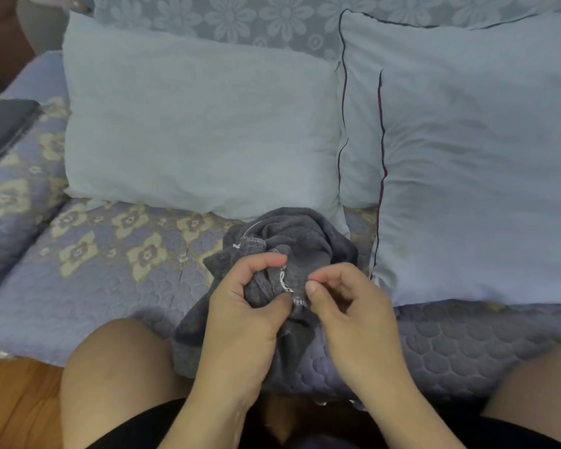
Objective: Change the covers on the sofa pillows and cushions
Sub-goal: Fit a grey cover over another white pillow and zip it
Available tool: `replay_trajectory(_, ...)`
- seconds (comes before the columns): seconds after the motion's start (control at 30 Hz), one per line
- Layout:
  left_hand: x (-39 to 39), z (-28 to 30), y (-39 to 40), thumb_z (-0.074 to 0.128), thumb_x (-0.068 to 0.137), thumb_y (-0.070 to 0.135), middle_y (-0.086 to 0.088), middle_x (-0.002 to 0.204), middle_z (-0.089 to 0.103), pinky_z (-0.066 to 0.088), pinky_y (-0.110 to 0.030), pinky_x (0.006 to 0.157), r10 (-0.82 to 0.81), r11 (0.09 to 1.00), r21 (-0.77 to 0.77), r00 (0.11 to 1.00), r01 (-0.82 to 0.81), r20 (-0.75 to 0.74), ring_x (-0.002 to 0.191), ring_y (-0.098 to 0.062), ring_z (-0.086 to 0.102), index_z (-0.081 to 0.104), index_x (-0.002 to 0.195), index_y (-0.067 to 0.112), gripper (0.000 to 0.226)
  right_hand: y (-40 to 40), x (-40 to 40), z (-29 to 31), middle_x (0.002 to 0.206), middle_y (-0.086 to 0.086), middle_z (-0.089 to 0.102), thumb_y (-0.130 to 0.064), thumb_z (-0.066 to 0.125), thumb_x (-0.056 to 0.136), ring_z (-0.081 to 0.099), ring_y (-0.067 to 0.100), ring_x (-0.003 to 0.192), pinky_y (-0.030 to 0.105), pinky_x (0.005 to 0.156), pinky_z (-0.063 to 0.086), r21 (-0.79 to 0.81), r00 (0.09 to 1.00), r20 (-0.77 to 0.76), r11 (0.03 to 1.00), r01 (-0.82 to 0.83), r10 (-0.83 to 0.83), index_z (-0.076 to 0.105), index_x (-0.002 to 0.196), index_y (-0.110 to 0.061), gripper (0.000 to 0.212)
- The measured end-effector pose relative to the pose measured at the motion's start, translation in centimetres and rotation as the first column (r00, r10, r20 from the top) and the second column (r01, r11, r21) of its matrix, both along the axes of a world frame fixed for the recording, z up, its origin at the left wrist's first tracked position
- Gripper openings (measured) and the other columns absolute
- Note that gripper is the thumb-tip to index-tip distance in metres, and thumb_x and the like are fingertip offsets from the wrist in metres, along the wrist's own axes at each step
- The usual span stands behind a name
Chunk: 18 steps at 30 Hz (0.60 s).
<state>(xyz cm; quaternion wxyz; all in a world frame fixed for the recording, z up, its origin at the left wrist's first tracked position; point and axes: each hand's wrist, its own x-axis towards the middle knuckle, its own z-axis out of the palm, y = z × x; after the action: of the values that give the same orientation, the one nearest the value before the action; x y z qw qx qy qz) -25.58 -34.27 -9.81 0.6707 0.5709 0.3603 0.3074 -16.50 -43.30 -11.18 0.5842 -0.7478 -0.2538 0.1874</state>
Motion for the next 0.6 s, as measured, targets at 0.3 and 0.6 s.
replay_trajectory(0.3, -0.1, 0.1, -0.1, 0.081, 0.073, -0.002, -0.012, 0.104, 0.077, 0.058, -0.041, 0.088, -0.014, 1.0, -0.022, 1.0, 0.014, 0.002, 0.098, -0.028, 0.073, 0.075, 0.1, 0.025, 0.038, -0.4, -0.5, -0.3, 0.092, -0.01, 0.071, -0.021, 0.077, 0.084, 0.069, 0.008, 0.086, 0.021, 0.077, 0.055, 0.099, 0.982, -0.168, 0.992, -0.073, 0.089, 0.069, 0.101, -0.031, 0.021)
replay_trajectory(0.6, -0.3, 1.3, 0.4, 0.063, 0.074, -0.003, -0.025, 0.086, 0.071, 0.061, -0.045, 0.064, -0.1, 0.795, -0.578, 0.979, 0.185, 0.175, 0.063, -0.033, 0.068, 0.069, 0.096, 0.012, 0.027, -0.6, 0.2, -0.6, 0.07, 0.003, 0.066, 0.007, 0.066, 0.088, 0.056, 0.013, 0.053, 0.02, 0.053, 0.049, 0.292, 0.893, -0.429, 0.956, -0.006, 0.137, 0.067, 0.093, -0.003, 0.012)
